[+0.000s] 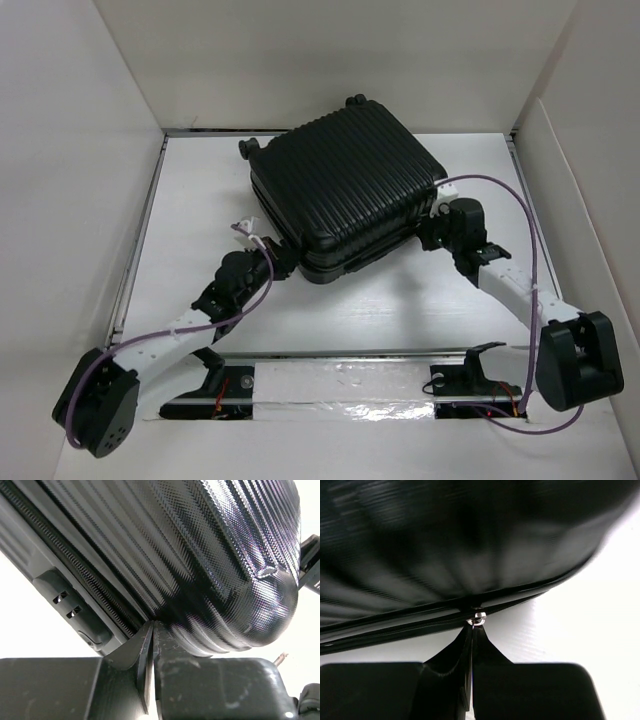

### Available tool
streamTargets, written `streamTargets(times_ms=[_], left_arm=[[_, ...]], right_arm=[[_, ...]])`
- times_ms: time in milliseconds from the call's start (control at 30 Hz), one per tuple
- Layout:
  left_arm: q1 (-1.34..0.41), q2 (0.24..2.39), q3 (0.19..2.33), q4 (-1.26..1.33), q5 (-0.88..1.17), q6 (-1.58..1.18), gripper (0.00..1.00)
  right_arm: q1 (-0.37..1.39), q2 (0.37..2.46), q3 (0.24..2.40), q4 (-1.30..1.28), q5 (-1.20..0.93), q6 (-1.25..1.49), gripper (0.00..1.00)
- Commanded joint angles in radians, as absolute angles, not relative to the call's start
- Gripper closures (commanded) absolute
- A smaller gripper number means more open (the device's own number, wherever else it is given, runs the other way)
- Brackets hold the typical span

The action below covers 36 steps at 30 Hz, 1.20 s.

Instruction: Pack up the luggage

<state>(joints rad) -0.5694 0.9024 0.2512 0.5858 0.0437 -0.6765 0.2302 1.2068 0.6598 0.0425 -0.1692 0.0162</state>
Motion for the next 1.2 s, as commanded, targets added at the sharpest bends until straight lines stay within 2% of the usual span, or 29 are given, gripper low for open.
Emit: streamTargets(times_ms=[0, 133, 300, 367, 400, 500, 600, 633, 733, 867, 900, 933, 1000, 1033, 1133, 1167], left_arm=[[-0.643, 0.994, 0.370, 0.689, 0.046, -0.675, 1.00], [-0.643, 1.078, 0.383, 0.768, 0.060, -0.719, 1.00], [-0.643, 1.098, 0.383, 0.796, 0.038, -0.750, 1.00], [-0.643, 1.108, 0.387, 0.808, 0.041, -0.755, 1.00], [-0.643, 1.112, 0.394, 0.808, 0.044, -0.756, 1.00], [-0.643, 1.129, 0.391, 0.805, 0.046, -0.759, 1.00], [-0.634, 1.146, 0.368, 0.818, 0.023, -0.765, 1.00], [-0.559, 1.129, 0.361, 0.780, 0.052, -0.776, 1.00], [-0.534, 1.088, 0.322, 0.810, 0.069, -0.762, 1.00], [-0.534, 1.083, 0.344, 0.764, 0.038, -0.742, 1.00], [-0.534, 1.078, 0.351, 0.752, 0.035, -0.741, 0.94], [-0.517, 1.065, 0.365, 0.732, 0.034, -0.739, 0.75], [-0.477, 1.045, 0.385, 0.703, 0.028, -0.739, 0.55], [-0.463, 1.020, 0.408, 0.672, 0.011, -0.741, 0.39], [-0.411, 0.994, 0.451, 0.649, -0.026, -0.778, 0.21], [-0.399, 0.996, 0.463, 0.647, -0.025, -0.790, 0.19]], right_arm=[[0.324, 1.163, 0.741, -0.078, -0.202, 0.015, 1.00], [0.510, 1.170, 0.782, -0.124, -0.207, 0.041, 1.00], [0.909, 1.219, 0.796, -0.011, -0.233, 0.196, 1.00], [1.027, 1.320, 0.827, 0.107, -0.219, 0.253, 1.00], [1.126, 1.368, 0.886, 0.132, -0.213, 0.267, 1.00], [1.263, 1.564, 1.073, 0.192, -0.166, 0.272, 1.00], [1.313, 1.695, 1.205, 0.204, -0.077, 0.249, 1.00], [1.322, 1.707, 1.271, 0.133, -0.039, 0.226, 1.00], [1.322, 1.677, 1.229, 0.243, 0.008, 0.233, 1.00], [1.302, 1.559, 1.041, 0.337, 0.008, 0.258, 1.00], [1.302, 1.530, 1.007, 0.339, 0.008, 0.261, 1.00], [1.302, 1.473, 0.971, 0.345, 0.008, 0.262, 1.00], [1.293, 1.415, 0.873, 0.339, 0.011, 0.273, 1.00], [1.293, 1.387, 0.842, 0.327, 0.011, 0.278, 1.00], [1.293, 1.289, 0.737, 0.299, -0.024, 0.298, 1.00], [1.293, 1.249, 0.715, 0.293, -0.041, 0.302, 1.00]])
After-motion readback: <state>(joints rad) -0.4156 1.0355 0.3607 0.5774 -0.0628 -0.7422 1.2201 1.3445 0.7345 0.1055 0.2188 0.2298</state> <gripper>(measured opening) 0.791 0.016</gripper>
